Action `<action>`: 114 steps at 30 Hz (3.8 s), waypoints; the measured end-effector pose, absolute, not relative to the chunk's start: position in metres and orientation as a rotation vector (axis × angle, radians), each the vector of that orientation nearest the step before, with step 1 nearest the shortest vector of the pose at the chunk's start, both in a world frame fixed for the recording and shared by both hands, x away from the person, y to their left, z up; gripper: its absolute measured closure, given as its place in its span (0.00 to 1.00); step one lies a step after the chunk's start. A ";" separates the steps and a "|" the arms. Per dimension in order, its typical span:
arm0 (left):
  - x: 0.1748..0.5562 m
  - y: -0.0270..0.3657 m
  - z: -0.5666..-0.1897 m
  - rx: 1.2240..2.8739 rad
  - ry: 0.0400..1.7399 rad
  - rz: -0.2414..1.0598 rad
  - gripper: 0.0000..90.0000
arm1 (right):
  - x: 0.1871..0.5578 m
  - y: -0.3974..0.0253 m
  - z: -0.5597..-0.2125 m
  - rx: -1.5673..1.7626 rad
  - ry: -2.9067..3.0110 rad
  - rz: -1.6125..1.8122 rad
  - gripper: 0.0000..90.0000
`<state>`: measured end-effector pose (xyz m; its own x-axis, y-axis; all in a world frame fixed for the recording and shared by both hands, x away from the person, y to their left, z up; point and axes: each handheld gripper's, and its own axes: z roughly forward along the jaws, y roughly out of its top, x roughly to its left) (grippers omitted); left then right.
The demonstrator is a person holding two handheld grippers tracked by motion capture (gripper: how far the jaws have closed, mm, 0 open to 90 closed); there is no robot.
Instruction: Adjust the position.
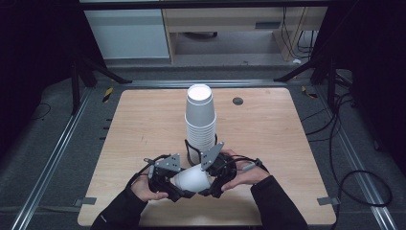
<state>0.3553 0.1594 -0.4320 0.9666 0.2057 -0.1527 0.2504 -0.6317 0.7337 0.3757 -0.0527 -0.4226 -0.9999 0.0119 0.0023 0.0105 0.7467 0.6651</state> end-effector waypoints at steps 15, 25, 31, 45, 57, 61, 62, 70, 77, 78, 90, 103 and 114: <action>0.360 0.182 -0.422 2.155 0.360 0.013 0.25 | 0.377 -0.091 -0.407 0.204 2.781 1.392 0.04; 0.357 0.177 -0.427 2.075 0.330 0.066 0.25 | 0.368 -0.116 -0.413 0.389 2.628 1.594 0.05; 0.354 0.169 -0.431 2.035 0.324 0.068 0.25 | 0.363 -0.115 -0.412 0.397 2.590 1.665 0.05; 0.349 0.155 -0.434 2.060 0.295 0.042 0.25 | 0.368 -0.099 -0.426 0.420 2.635 1.732 0.04; 0.349 0.150 -0.435 2.090 0.281 0.035 0.25 | 0.370 -0.094 -0.431 0.403 2.675 1.754 0.06; 0.349 0.150 -0.435 2.098 0.278 0.028 0.25 | 0.370 -0.095 -0.431 0.413 2.690 1.760 0.07; 0.349 0.150 -0.436 2.099 0.279 0.024 0.25 | 0.371 -0.095 -0.431 0.414 2.694 1.755 0.08; 0.350 0.150 -0.436 2.102 0.286 0.007 0.23 | 0.370 -0.096 -0.429 0.402 2.693 1.761 0.10; 0.351 0.154 -0.431 2.114 0.295 0.009 0.20 | 0.369 -0.099 -0.425 0.388 2.691 1.729 0.10; 0.351 0.155 -0.431 2.115 0.299 0.012 0.20 | 0.370 -0.100 -0.424 0.382 2.682 1.731 0.10; 0.353 0.165 -0.422 2.182 0.330 0.047 0.13 | 0.374 -0.092 -0.407 0.255 2.724 1.523 0.10; 0.351 0.153 -0.430 2.263 0.316 0.063 0.14 | 0.377 -0.058 -0.411 0.157 2.837 1.383 0.09; 0.350 0.155 -0.430 2.244 0.312 0.084 0.24 | 0.377 -0.058 -0.410 0.144 2.829 1.395 0.09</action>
